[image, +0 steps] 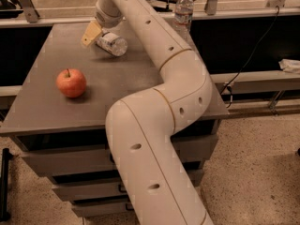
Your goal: Place blue plastic bottle upright
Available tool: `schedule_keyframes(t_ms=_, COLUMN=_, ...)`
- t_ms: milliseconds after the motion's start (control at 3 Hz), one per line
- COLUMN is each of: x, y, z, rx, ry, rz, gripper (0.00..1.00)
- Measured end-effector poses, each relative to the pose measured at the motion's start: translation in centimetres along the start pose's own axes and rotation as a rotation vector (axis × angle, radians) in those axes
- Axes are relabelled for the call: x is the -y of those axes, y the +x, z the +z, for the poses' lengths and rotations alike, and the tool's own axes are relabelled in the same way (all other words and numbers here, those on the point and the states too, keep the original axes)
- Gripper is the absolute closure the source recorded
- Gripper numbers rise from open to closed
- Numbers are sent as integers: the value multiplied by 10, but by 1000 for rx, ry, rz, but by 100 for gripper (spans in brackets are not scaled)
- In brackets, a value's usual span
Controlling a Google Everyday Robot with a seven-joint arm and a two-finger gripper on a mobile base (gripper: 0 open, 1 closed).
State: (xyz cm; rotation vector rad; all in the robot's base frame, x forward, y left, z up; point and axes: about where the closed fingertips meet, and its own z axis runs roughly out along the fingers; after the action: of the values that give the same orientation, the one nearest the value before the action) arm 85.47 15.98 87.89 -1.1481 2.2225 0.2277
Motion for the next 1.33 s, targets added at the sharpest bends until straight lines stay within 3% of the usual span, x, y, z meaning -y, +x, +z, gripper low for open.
schedule_keyframes(t_ms=667, x=1, y=18, z=-5, rx=-61, ry=6, rz=-17, gripper=0)
schedule_keyframes(t_ms=1000, x=-1, y=20, z=-4, rx=-81, ry=8, rz=-28, gripper=16)
schedule_keyframes(t_ms=1333, x=-3, y=25, z=-4, rx=-107, ry=8, rz=-40, gripper=39)
